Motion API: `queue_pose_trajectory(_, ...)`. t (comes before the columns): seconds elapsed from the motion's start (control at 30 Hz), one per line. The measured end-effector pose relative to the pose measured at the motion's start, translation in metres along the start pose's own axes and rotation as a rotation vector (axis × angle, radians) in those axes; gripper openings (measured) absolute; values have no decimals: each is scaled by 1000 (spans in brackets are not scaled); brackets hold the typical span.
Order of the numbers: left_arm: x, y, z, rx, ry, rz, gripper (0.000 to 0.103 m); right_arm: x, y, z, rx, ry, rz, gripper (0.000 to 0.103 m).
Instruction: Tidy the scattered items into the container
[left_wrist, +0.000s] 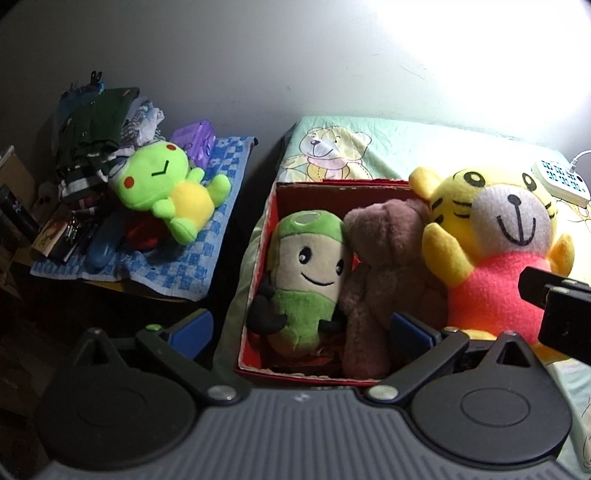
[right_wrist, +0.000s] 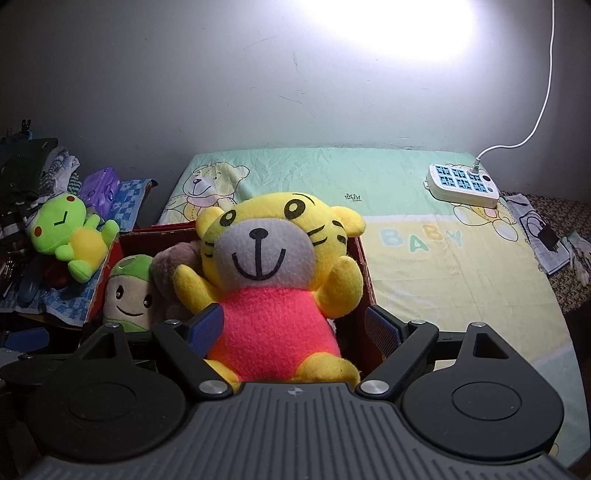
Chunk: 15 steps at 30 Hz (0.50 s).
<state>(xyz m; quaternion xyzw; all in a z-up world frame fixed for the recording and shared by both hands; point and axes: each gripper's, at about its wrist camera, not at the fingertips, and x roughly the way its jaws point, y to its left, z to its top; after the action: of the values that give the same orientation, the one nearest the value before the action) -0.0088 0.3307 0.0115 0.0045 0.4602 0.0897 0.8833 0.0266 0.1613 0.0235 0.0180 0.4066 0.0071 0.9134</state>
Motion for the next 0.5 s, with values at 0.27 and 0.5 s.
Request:
queue_pose_trajectory(0.27,16,-7,10,31,40,15,102,15,-4,9,61,41,6,89)
queue_pose_trajectory(0.5,32,-11,20,30,71,-16,102,30,-1,16,31,61,-27,89)
